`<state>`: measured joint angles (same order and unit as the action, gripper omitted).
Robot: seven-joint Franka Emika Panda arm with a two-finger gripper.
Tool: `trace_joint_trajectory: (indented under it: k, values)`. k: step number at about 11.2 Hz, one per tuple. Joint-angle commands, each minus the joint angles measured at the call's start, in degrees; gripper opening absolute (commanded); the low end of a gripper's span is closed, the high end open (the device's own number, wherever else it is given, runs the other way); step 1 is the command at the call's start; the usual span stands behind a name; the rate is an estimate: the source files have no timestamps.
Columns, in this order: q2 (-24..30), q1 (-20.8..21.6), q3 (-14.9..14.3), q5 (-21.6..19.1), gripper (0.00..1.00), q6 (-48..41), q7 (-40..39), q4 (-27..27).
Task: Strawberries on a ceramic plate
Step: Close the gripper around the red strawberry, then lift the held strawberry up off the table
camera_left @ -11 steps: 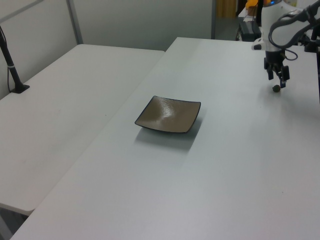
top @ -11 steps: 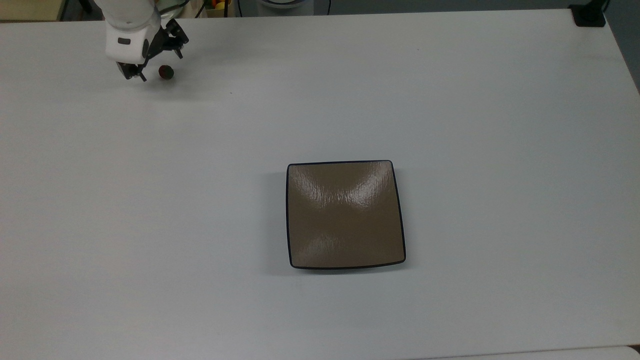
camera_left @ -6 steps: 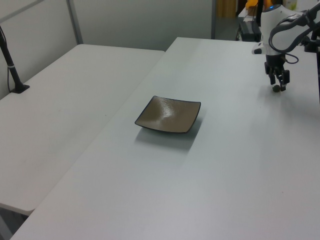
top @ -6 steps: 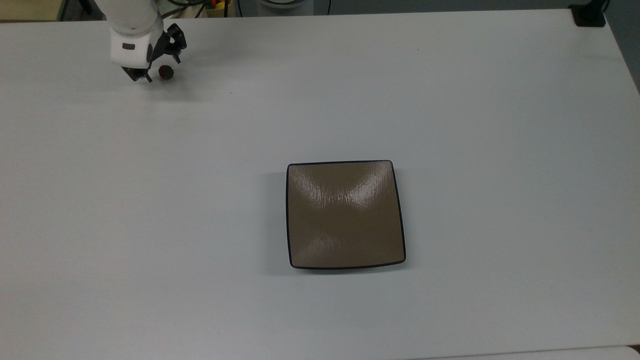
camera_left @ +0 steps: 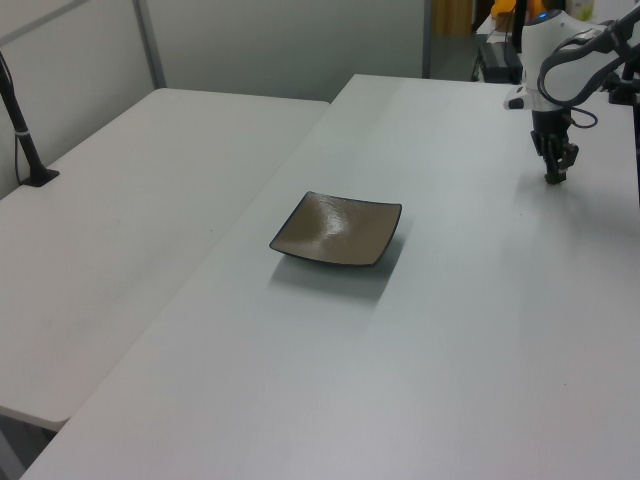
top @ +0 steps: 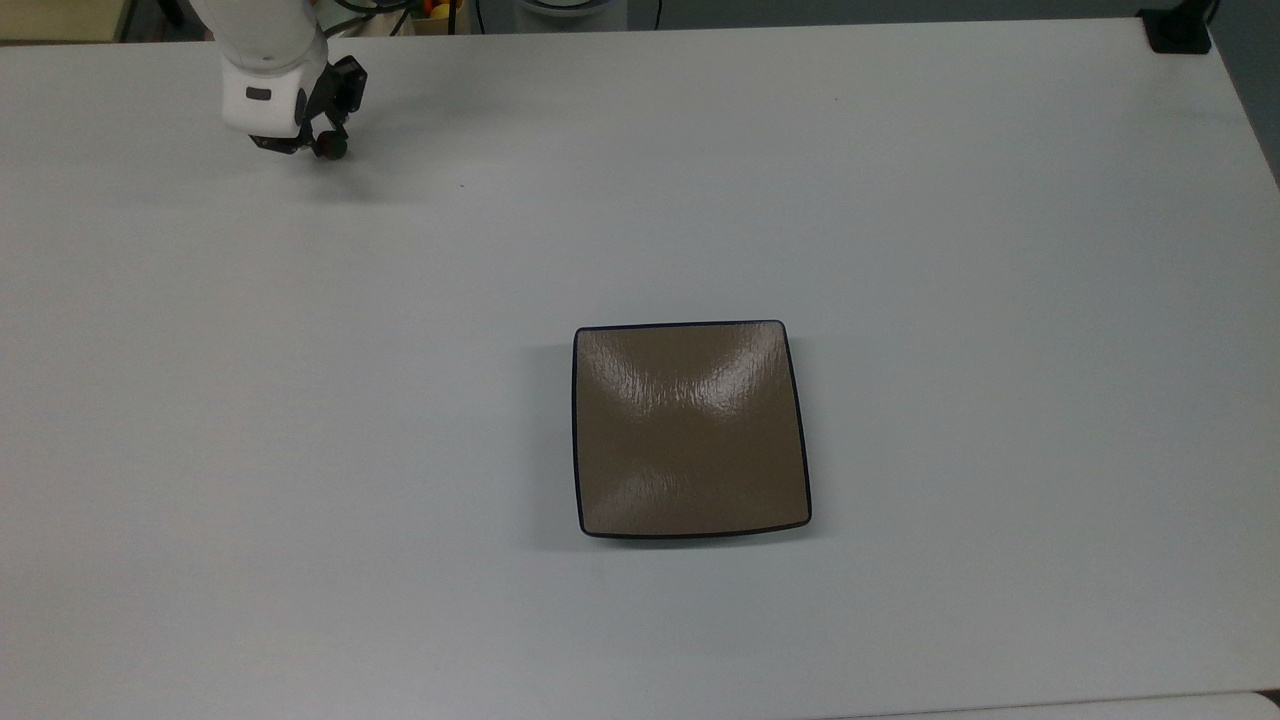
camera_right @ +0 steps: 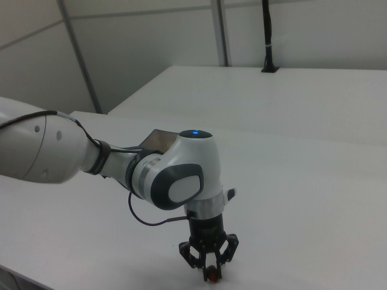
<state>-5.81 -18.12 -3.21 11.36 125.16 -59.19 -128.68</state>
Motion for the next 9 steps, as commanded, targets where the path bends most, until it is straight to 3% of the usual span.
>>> trace_joint_trajectory:
  k: [1,5,9]
  values:
    - [1.59,0.37,-0.05,1.03,0.00,-0.87,-0.49,-1.14]
    - [4.58,2.82,0.04,-0.46,0.01,-8.15,0.13,2.80]
    - [4.06,8.62,0.30,-7.30,0.01,-18.27,4.25,16.50]
